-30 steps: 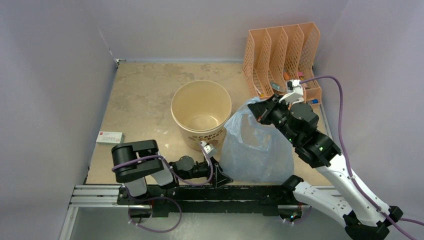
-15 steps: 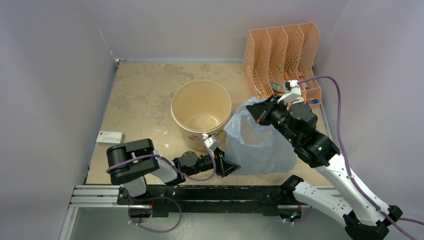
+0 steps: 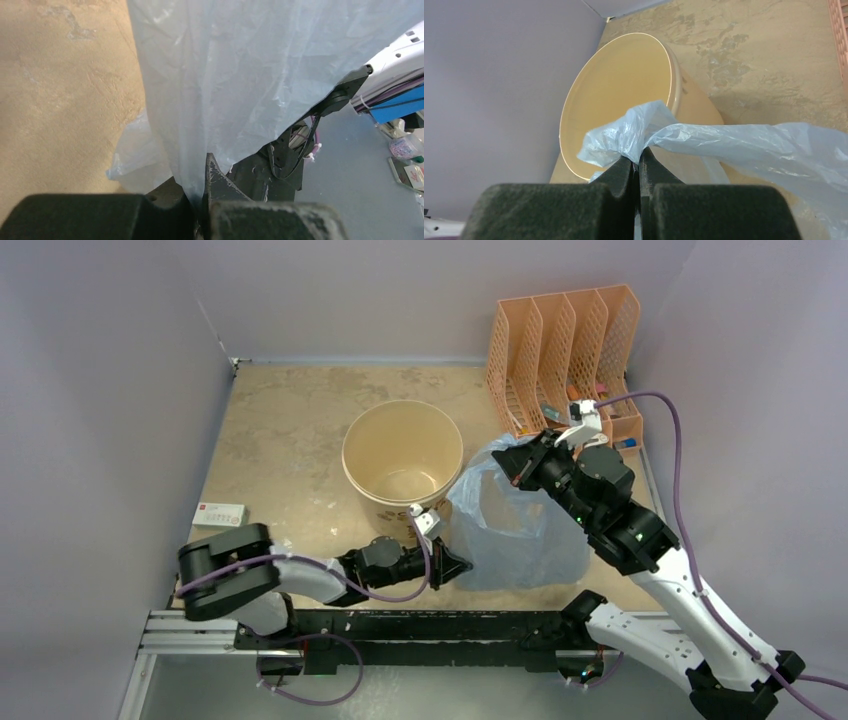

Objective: Put the trash bags into the trash bin

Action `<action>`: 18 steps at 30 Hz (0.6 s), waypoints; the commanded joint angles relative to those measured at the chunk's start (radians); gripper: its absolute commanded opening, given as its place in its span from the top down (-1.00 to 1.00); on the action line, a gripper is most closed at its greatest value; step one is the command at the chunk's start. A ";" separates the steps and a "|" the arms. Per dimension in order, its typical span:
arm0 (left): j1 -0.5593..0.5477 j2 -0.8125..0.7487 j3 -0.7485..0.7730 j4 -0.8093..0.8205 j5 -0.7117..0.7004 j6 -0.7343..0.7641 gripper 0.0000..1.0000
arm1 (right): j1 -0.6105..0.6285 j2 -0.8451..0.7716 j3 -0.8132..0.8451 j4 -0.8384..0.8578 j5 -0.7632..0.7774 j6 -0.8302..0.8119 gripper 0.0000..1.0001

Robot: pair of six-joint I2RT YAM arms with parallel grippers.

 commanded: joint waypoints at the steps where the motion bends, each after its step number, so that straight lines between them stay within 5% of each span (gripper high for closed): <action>1: -0.003 -0.199 0.099 -0.422 -0.046 0.063 1.00 | -0.002 -0.026 0.014 0.055 -0.002 -0.012 1.00; 7: -0.002 -0.449 0.132 -0.799 -0.082 0.096 1.00 | -0.002 -0.025 0.018 0.049 0.024 -0.005 1.00; 11: -0.002 -0.553 0.177 -0.909 -0.017 0.157 1.00 | -0.002 -0.045 0.029 0.046 0.087 0.005 1.00; 18: 0.086 -0.460 0.392 -0.978 0.206 0.234 1.00 | -0.002 -0.094 0.103 0.035 0.162 -0.063 1.00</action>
